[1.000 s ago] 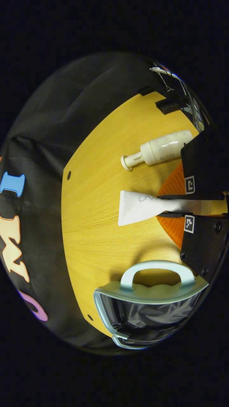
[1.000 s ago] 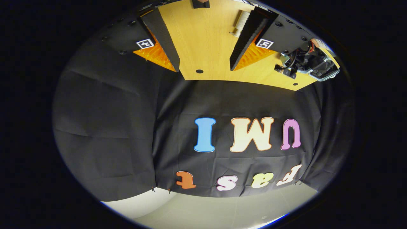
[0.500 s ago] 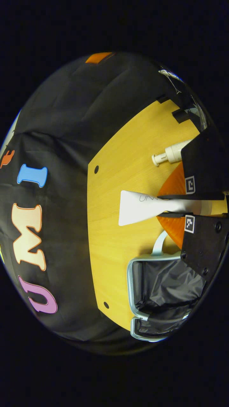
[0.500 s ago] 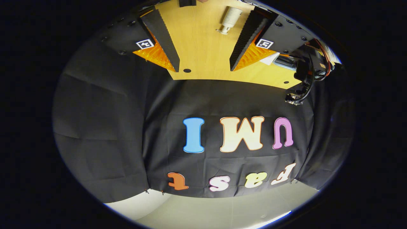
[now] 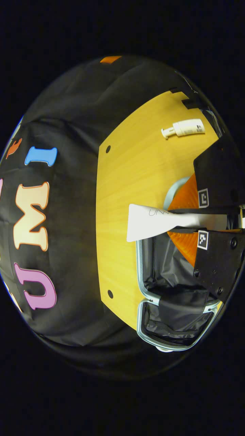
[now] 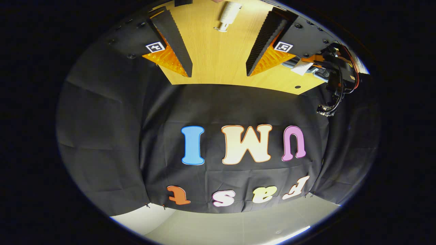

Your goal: First open the suitcase, pack the skin care products into it, and then close the suitcase.

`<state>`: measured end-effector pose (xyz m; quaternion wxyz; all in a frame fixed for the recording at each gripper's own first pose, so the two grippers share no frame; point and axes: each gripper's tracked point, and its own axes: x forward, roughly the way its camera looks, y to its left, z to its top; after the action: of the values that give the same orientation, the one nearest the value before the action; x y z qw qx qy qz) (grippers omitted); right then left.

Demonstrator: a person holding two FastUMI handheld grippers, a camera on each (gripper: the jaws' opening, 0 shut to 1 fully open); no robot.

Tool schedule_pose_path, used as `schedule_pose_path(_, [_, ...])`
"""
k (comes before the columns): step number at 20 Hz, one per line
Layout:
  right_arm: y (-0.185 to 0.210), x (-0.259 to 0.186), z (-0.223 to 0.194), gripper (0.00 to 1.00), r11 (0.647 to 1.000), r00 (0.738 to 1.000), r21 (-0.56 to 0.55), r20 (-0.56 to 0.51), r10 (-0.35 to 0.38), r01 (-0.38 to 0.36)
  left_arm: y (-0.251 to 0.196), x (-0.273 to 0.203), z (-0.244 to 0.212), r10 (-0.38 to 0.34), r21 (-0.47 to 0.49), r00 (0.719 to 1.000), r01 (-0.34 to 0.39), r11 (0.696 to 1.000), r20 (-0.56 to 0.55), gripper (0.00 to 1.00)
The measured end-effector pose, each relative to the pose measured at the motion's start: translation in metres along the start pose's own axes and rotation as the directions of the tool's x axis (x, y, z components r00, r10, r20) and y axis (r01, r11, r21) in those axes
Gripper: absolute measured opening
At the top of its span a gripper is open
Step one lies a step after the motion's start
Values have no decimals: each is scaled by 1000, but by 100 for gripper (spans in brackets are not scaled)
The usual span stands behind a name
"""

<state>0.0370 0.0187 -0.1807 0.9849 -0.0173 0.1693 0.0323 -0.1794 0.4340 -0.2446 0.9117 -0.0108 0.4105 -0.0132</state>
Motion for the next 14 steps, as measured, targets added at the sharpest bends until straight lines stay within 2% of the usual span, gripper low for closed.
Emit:
schedule_pose_path(6, [18,15,-28,100,1000,998,-12,-61,-27,26,68,11,-33,84,-62,994,-89,994,-75,10])
schedule_pose_path(9, [21,24,-81,100,998,978,-4,-200,-58,58,84,14,-45,88,-72,991,-95,993,-97,10])
schedule_pose_path(12, [24,33,-149,100,997,928,-6,-365,-78,81,90,14,-50,78,-71,992,-85,994,-102,10])
schedule_pose_path(14, [28,33,-194,100,996,869,4,-489,-77,91,92,13,-52,75,-69,992,-82,994,-104,10])
